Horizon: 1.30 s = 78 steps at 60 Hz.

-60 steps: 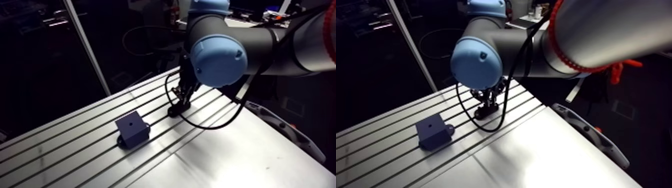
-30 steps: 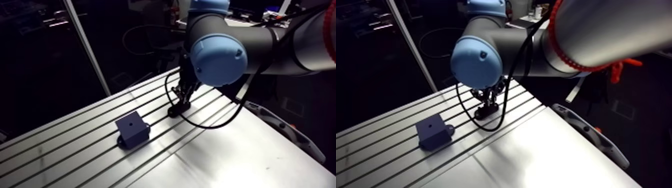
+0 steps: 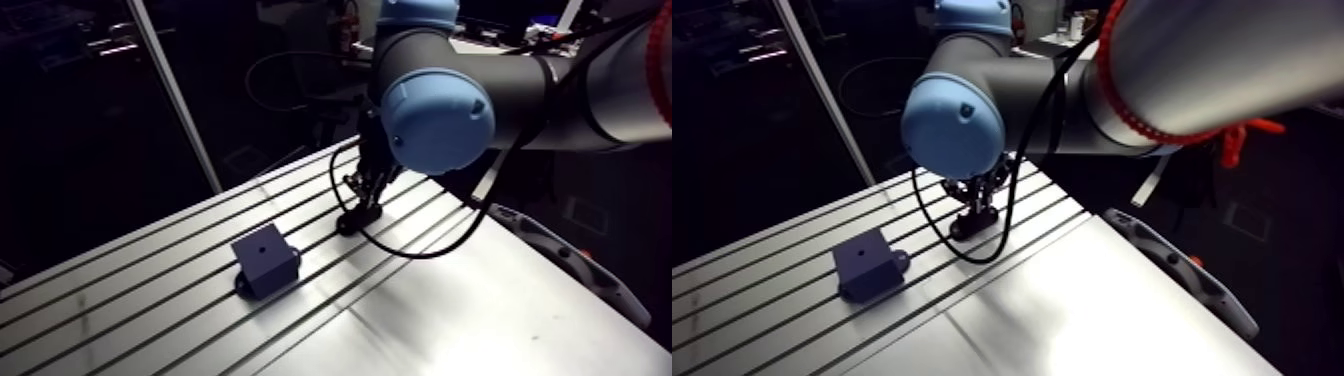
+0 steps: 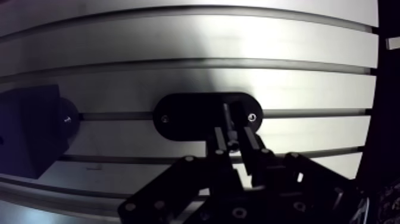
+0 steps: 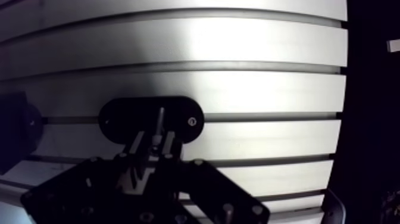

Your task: Pick up the M10 bolt and insert it into the hole until fully seated.

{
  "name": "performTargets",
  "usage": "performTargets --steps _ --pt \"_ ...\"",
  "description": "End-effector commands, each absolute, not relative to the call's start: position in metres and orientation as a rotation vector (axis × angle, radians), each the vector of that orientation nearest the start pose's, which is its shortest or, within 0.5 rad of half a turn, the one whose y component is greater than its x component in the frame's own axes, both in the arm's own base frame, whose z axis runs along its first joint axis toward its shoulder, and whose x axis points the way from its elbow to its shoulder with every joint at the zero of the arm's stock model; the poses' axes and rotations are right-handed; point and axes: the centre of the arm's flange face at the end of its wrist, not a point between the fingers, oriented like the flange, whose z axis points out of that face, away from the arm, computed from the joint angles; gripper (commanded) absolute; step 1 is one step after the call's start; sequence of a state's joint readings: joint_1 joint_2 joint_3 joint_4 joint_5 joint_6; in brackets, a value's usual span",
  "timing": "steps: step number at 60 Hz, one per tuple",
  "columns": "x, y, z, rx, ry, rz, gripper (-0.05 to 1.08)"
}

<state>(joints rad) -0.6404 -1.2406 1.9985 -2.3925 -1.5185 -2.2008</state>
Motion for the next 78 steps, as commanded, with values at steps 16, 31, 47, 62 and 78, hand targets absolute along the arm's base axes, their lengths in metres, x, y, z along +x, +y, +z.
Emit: performTargets --steps 16,31,47,62,78 --pt "-0.511 0.206 0.226 0.011 3.257 0.013 0.87" --pt "-0.514 0.206 0.248 0.037 3.269 0.016 0.9" --pt "-0.529 0.189 0.304 0.055 3.268 0.001 1.04" --pt "-0.551 0.142 0.358 0.056 3.088 -0.088 1.08" --pt "-0.562 0.077 0.384 -0.02 2.935 -0.079 1.08"
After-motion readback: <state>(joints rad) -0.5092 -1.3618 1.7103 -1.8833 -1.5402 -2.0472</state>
